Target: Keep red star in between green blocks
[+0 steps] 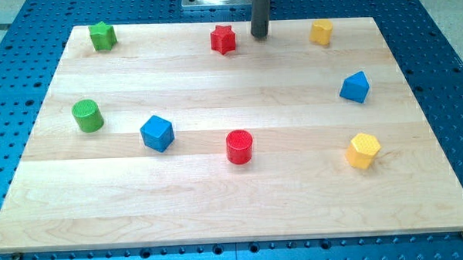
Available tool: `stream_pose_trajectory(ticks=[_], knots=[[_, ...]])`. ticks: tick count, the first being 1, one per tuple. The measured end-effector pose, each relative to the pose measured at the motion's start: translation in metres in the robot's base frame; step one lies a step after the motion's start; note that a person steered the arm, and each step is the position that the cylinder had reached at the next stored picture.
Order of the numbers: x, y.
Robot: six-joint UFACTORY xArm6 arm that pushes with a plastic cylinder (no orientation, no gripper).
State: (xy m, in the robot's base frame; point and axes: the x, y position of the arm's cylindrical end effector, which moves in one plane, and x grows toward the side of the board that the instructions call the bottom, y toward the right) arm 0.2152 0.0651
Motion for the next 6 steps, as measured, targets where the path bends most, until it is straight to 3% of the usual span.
stream_pose_trajectory(ticks=[1, 2, 4, 5, 6], knots=[[0.016, -0.055], [0.077, -0.113], [0.087, -0.083], [0.088, -0.173], [0.1, -0.225]])
